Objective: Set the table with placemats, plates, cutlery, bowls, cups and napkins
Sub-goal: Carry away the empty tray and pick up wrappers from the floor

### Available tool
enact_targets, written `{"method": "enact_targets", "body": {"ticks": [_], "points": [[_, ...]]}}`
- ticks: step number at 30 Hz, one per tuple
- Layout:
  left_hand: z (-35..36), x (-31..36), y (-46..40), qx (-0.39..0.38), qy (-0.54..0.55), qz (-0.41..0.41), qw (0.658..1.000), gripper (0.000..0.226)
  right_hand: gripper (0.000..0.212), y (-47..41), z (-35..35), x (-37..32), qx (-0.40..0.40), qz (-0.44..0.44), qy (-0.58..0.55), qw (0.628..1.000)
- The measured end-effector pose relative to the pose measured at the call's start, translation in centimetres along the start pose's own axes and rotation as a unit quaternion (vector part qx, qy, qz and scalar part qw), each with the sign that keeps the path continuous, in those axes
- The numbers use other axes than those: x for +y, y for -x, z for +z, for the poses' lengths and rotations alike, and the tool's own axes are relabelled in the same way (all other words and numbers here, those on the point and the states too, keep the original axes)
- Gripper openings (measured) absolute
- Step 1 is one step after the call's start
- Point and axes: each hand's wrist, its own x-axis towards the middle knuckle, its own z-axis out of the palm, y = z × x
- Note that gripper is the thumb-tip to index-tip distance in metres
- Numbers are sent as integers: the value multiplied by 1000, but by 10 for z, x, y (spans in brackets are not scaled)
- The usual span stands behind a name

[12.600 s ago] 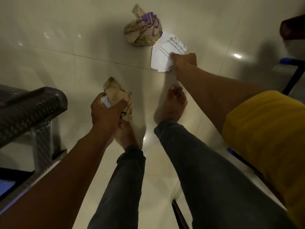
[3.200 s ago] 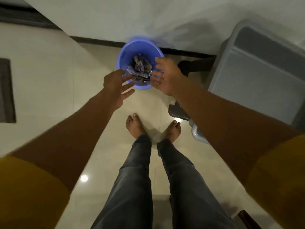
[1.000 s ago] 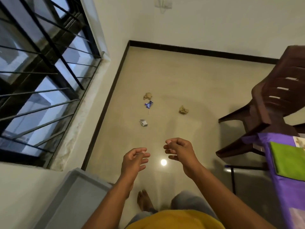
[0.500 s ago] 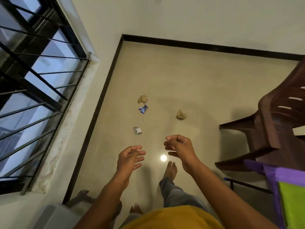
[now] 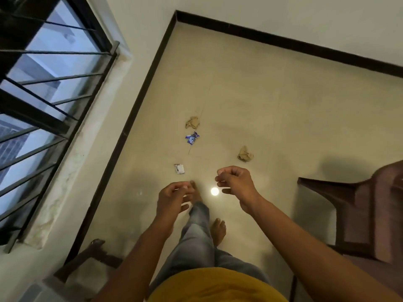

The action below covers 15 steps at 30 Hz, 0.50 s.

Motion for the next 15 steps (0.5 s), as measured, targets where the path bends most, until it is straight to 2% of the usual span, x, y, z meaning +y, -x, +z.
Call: {"method": "enact_targets", "body": {"ticks": [8,15], "points": [[39,43,-112,-60,-35,-77,995,10,14,-104,-13,-17,33,33,68,997],[72,39,-222,-94,-112,-100,984,15,12,-230,-52,19,75,76,156,982]]}}
